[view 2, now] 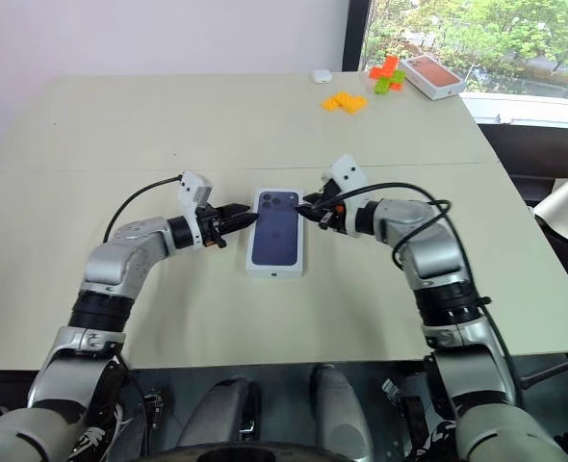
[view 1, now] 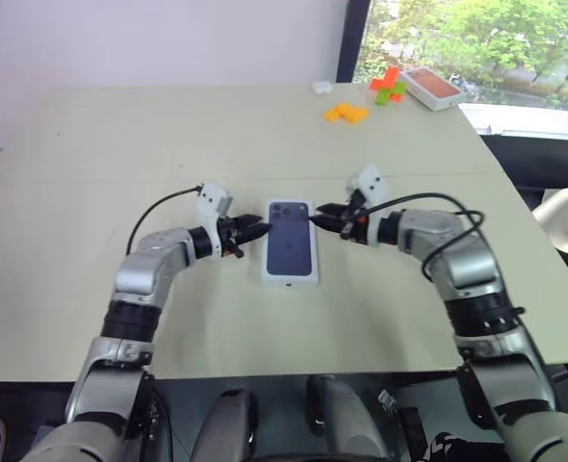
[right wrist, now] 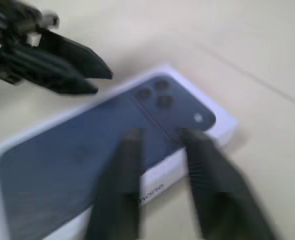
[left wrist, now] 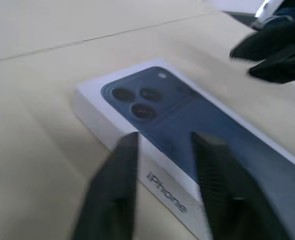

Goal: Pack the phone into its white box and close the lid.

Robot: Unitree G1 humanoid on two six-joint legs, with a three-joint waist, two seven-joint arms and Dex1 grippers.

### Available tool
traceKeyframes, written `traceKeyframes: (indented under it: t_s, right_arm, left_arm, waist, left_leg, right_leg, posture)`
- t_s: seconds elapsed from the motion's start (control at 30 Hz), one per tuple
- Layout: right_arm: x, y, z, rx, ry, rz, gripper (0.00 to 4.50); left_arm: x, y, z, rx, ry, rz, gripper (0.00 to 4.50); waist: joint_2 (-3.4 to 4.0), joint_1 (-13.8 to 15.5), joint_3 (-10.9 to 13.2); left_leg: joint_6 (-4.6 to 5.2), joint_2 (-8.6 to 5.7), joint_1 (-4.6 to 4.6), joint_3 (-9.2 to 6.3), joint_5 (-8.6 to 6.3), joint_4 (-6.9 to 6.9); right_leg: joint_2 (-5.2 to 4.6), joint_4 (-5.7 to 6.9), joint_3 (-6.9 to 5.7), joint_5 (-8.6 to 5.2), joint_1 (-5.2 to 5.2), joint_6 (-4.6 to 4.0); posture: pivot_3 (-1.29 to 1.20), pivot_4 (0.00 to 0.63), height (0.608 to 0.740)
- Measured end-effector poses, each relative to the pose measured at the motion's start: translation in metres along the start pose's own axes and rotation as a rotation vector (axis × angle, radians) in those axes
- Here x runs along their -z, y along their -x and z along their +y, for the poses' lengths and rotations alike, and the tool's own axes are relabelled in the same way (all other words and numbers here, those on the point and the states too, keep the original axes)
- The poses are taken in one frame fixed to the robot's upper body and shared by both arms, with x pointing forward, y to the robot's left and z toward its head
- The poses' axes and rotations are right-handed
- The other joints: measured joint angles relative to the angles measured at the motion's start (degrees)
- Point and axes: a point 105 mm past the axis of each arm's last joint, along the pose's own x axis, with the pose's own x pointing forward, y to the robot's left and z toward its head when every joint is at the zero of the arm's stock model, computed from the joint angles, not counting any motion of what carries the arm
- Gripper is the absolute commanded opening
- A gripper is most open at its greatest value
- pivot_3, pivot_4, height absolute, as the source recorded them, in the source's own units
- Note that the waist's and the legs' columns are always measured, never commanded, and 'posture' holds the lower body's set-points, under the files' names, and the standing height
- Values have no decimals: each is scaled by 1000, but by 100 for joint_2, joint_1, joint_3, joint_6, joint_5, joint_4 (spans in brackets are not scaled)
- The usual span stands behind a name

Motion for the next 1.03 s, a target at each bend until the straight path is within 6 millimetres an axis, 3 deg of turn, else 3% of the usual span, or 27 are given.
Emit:
traceKeyframes:
  t_s: [0.1, 0.2, 0.4, 0.73, 1.03]
  right_arm:
    - [-4, 27, 3, -34, 24, -11, 4422]
    - [2, 43, 1, -36, 19, 9, 4422]
    - [16, 68, -3, -13, 22, 75, 4422]
    - [12, 68, -3, -10, 59, 49, 4422]
    - [22, 73, -4, -4, 72, 69, 4422]
  left_arm:
    - [-12, 37, 11, -15, -41, 6, 4500]
    - [-21, 57, 14, -7, -71, 2, 4500]
    - [-17, 86, 20, -29, -81, 44, 4500]
    - [-28, 85, 29, -76, -121, 4, 4500]
    - [-30, 87, 32, -102, -160, 9, 4500]
  waist:
    - [0, -5, 0]
    - [-1, 5, 0]
    - [-2, 11, 2]
    - [-3, 15, 2]
    - [-3, 12, 2]
  left_leg:
    - [0, 1, 3, 4, 0, 0]
    - [0, 1, 4, 6, 0, 4]
    - [0, 1, 2, 8, 0, 4]
    - [0, 2, 1, 10, 0, 4]
    - [0, 3, 3, 11, 0, 4]
  right_leg:
    - [3, -1, 1, -1, 1, 0]
    - [3, -5, 1, -3, 6, 1]
    - [4, -9, 2, -7, 5, 5]
    - [4, -9, 3, -7, 5, 6]
    - [4, -8, 5, -7, 5, 7]
  posture:
    - [0, 150, 740]
    - [0, 150, 740]
    - [0, 150, 740]
    - [0, 150, 740]
    - [0, 150, 740]
